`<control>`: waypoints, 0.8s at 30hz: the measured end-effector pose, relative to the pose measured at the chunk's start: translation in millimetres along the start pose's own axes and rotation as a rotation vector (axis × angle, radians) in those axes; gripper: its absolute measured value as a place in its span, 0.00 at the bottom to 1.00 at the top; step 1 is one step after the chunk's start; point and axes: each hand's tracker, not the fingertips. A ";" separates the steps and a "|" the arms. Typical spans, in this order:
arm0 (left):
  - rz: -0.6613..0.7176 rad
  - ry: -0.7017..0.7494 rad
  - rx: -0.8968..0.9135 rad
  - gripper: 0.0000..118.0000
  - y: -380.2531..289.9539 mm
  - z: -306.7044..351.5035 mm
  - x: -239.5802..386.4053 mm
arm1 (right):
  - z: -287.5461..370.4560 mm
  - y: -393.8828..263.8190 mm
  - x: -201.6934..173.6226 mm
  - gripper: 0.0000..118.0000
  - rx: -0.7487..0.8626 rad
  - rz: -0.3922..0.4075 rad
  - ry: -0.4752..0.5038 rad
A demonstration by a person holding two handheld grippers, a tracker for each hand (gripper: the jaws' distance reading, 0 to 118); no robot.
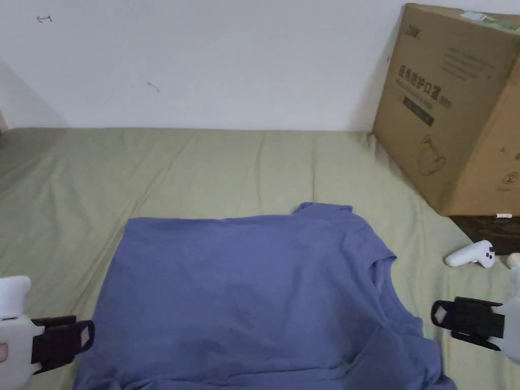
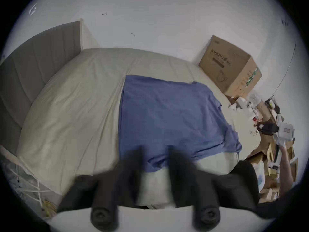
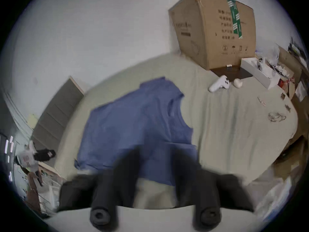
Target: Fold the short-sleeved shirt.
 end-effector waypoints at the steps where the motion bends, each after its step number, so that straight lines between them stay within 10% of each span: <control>1: 0.017 0.024 0.024 0.01 -1.6 2.5 -1.4 | 2.0 -2.4 -1.9 0.00 0.028 -0.031 0.037; 10: 0.122 0.099 -0.234 0.01 -16.6 -63.2 -47.8 | -16.5 -19.5 22.9 0.00 0.039 -0.280 0.177; 11: 0.116 0.100 -0.242 0.11 -20.7 -74.3 -51.4 | -18.5 -21.4 26.8 0.00 0.035 -0.315 0.198; 13: 0.103 0.148 -0.304 0.75 -28.6 -93.3 -57.3 | -21.1 -24.7 32.5 0.00 0.020 -0.368 0.221; 14: 0.112 0.155 -0.334 0.88 -32.8 -104.2 -60.8 | -22.5 -26.8 34.1 0.00 0.020 -0.374 0.215; 19: 0.141 0.140 -0.371 0.82 -39.6 -140.8 -71.3 | -30.3 -30.0 36.3 0.01 -0.024 -0.341 0.191; 21: 0.170 0.117 -0.405 0.48 -43.3 -150.3 -70.4 | -36.8 -32.6 38.7 0.03 -0.068 -0.368 0.199; 24: 0.043 0.206 -0.350 0.26 -39.3 -135.9 -62.0 | -47.5 -34.6 40.7 0.03 -0.152 -0.361 0.165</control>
